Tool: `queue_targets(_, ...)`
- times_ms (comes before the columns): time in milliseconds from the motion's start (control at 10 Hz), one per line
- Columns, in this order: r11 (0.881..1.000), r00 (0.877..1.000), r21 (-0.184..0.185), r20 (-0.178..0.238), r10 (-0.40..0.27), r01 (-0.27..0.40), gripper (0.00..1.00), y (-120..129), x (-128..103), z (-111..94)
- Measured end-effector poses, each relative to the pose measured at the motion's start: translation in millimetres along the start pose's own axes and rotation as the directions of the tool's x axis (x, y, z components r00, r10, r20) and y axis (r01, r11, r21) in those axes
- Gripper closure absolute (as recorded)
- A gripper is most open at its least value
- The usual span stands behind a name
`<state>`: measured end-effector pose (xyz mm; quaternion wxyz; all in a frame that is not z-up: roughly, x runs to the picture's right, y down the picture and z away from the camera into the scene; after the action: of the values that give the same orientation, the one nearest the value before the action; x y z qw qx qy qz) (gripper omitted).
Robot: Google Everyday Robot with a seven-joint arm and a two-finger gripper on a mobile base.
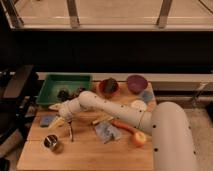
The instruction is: Place sponge in tray
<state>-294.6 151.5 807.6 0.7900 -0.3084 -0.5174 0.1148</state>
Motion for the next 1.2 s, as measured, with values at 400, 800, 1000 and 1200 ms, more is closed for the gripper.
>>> queue_targets(400, 0.998, 0.999, 0.065, -0.049, 0.02, -0.017, 0.2, 7.4, 6.2, 4.5)
queue_targets(800, 0.989, 0.995, 0.138, -0.081, 0.057, -0.045, 0.2, 2.2, 15.1, 7.5)
queue_targets(1000, 0.989, 0.994, 0.134, -0.075, 0.077, -0.066, 0.2, -3.7, 24.9, 11.3)
queue_targets(1200, 0.988, 0.993, 0.127, -0.072, 0.092, -0.083, 0.2, -8.4, 32.6, 16.6)
